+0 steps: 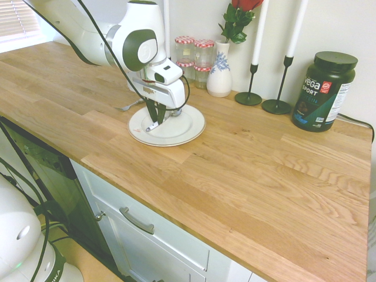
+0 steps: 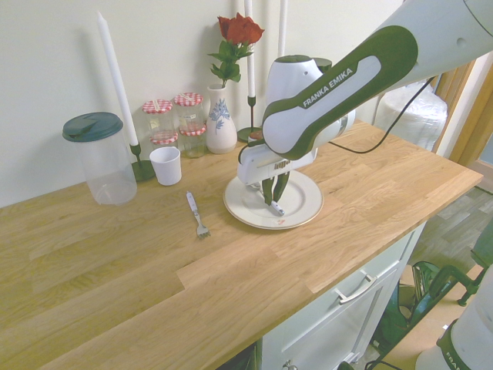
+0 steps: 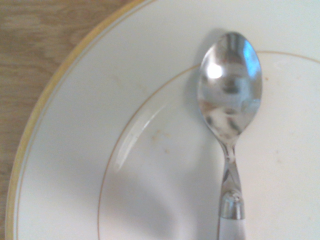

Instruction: Put the spoon into the plate

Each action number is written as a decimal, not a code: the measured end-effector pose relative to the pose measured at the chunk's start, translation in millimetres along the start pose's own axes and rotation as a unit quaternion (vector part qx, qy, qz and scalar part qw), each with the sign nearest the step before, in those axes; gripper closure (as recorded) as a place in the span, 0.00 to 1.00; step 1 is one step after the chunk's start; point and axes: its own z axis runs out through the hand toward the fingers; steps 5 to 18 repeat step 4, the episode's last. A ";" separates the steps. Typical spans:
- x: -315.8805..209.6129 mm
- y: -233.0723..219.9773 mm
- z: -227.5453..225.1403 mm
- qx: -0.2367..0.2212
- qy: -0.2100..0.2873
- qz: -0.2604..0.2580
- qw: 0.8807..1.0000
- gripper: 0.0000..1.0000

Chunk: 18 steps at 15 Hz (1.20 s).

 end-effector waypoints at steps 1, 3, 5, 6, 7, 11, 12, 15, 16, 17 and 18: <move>-0.6 -2.0 -5.5 -0.003 0.000 -0.003 1.000 0.00; -2.5 -6.3 -29.8 -0.003 -0.002 -0.003 1.000 0.00; -3.3 -7.1 -48.8 -0.002 -0.003 -0.001 1.000 0.00; -3.3 -7.1 -48.8 -0.002 -0.003 -0.001 1.000 0.00; -3.3 -7.1 -48.8 -0.002 -0.003 -0.001 1.000 0.00; -3.3 -7.1 -48.8 -0.002 -0.003 -0.001 1.000 0.00; -3.3 -7.1 -48.8 -0.002 -0.003 -0.001 1.000 0.00; -3.3 -7.1 -48.8 -0.002 -0.003 -0.001 1.000 0.00; -3.3 -7.1 -48.8 -0.002 -0.003 -0.001 1.000 0.00; -3.3 -7.1 -48.8 -0.002 -0.003 -0.001 1.000 0.00; -3.3 -7.1 -48.8 -0.002 -0.003 -0.001 1.000 0.00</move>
